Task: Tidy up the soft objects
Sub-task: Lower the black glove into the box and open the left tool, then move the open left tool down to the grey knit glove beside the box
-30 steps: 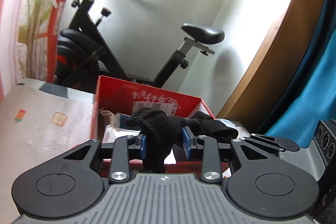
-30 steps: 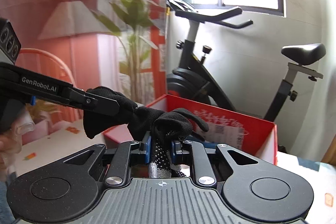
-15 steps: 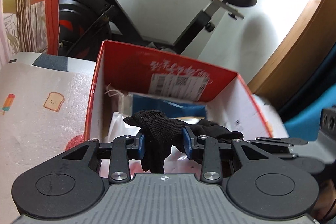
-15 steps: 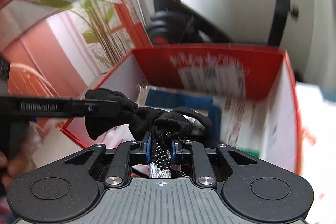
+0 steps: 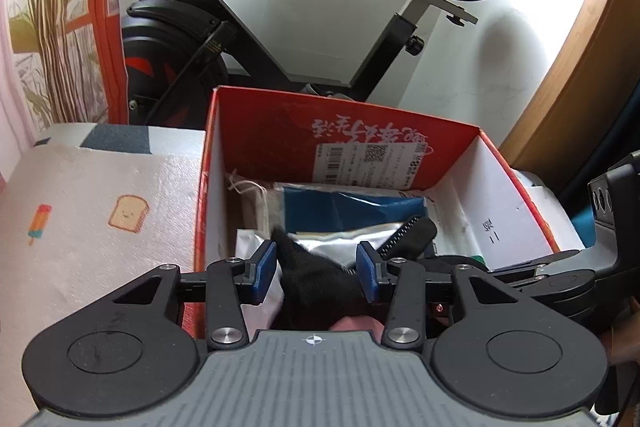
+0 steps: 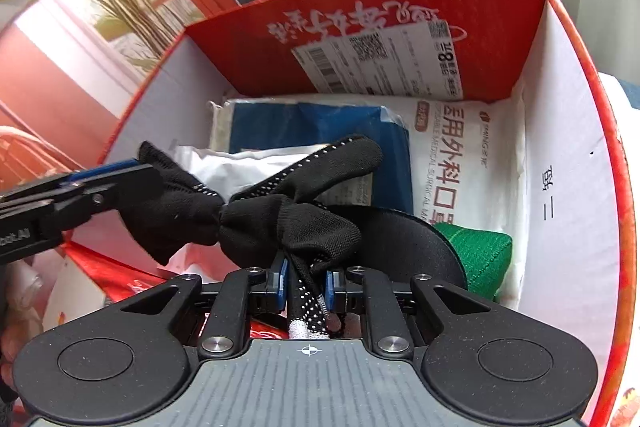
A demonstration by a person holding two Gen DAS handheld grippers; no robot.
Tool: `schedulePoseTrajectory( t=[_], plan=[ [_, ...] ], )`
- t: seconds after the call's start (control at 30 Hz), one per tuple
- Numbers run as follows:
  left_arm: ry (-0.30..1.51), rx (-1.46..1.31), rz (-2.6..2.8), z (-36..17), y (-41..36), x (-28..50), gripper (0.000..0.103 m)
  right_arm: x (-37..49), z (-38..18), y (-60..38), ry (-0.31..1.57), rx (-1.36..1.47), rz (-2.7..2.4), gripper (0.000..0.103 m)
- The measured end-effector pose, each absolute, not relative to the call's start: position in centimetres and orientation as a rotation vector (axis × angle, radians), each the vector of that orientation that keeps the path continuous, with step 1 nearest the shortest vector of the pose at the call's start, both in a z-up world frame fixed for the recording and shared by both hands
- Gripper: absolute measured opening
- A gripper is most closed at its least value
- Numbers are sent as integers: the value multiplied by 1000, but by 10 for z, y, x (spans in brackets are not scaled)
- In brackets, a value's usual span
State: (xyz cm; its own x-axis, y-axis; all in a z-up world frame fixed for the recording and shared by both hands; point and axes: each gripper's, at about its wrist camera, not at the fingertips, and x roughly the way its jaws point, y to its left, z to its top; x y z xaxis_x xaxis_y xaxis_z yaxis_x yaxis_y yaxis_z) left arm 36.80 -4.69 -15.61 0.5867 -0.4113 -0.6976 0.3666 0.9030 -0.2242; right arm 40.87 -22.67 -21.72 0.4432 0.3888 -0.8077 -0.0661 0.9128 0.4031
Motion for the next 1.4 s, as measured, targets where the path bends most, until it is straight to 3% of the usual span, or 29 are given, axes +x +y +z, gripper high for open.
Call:
schedulePoseTrajectory(
  t=[0.43,0.5,0.67,0.73,0.8,0.87,0.93,1.4],
  plan=[
    [764,1,-420,-145,-46,360,59,407,-209,-209,1100,216,242,18],
    [746,15,-422,-141,-46,355,61,405,-202,-209,1089,210,239,26],
    [708,38,-431,-131,-41,341,73,395,-178,-216,1022,182,195,61],
    [697,42,-431,-127,-39,335,101,389,-169,-219,992,149,179,66],
    [676,51,-400,-124,-37,328,103,382,-161,-222,964,130,165,78],
    [649,60,-391,-120,-36,321,103,375,-155,-225,932,127,162,97],
    [649,61,-399,-118,-34,318,103,367,-149,-226,892,113,154,103],
    [588,105,-290,-116,-5,281,103,303,-142,-245,654,272,129,103]
  ],
)
